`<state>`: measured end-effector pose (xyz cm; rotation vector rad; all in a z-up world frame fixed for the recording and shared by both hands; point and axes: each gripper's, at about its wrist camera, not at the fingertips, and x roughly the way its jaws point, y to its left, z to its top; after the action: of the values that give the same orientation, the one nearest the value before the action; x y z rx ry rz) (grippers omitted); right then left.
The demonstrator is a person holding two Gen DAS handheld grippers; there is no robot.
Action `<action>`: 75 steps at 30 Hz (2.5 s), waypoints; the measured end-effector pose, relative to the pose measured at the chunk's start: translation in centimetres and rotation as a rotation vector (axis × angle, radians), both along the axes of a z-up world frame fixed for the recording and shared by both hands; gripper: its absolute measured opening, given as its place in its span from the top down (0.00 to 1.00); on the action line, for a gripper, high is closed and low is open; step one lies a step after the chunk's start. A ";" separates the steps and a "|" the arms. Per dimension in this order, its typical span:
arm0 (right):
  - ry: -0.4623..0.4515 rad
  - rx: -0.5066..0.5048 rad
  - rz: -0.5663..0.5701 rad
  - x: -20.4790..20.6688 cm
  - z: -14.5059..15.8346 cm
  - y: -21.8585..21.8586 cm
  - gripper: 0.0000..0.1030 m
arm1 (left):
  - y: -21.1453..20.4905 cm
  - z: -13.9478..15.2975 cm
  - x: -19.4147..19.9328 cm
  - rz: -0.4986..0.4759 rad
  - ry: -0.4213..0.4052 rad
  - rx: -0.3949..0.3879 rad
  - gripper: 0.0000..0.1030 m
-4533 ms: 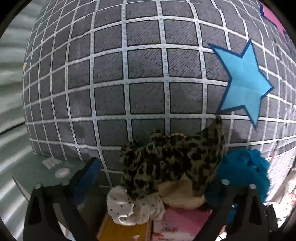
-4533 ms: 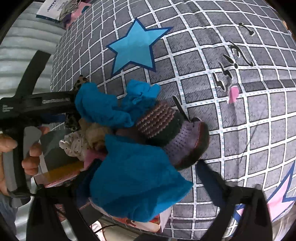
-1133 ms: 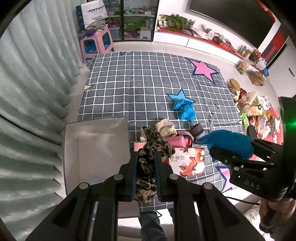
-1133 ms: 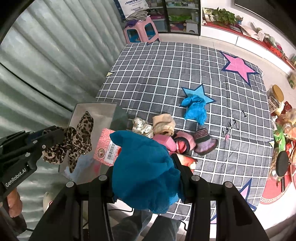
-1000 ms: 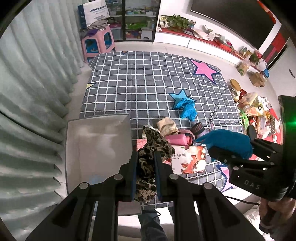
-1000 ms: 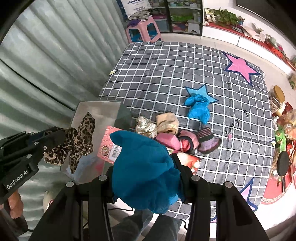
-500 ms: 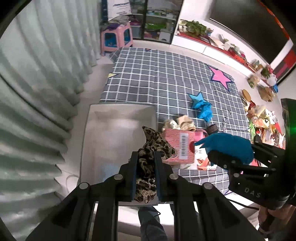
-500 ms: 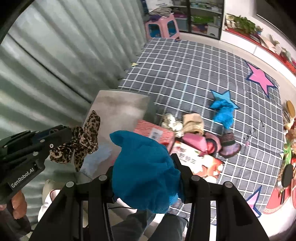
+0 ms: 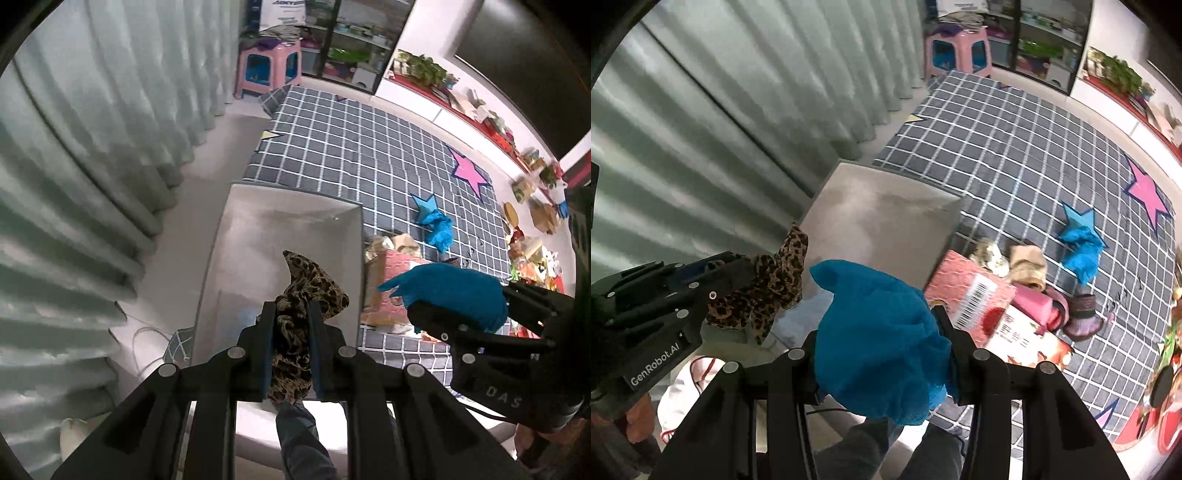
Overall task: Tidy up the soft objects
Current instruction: 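Lift the leopard cloth and blue cloth and carry both over the white box, then open both tools to drop the leopard and blue cloths into the box, then move both tools back to the pile toward the beige cloth and knit item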
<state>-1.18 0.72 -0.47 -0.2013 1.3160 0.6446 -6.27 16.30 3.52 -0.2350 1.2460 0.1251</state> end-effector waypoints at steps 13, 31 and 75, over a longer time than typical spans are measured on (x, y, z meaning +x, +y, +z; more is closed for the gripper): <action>0.029 -0.011 0.100 -0.3 -1.3 5.0 0.54 | 3.7 -1.3 -1.1 0.084 0.031 -0.006 0.83; 0.056 -0.017 0.055 3.7 -3.2 5.4 0.54 | 3.1 -3.3 3.6 0.050 0.055 0.020 0.83; 0.273 -0.132 -0.615 14.2 -14.1 -24.2 0.01 | -9.1 -7.9 13.7 -0.087 0.227 -0.081 0.07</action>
<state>13.06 -23.53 -14.56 0.1918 1.5835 0.0610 7.45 7.25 -4.34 -0.2410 1.4868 0.0265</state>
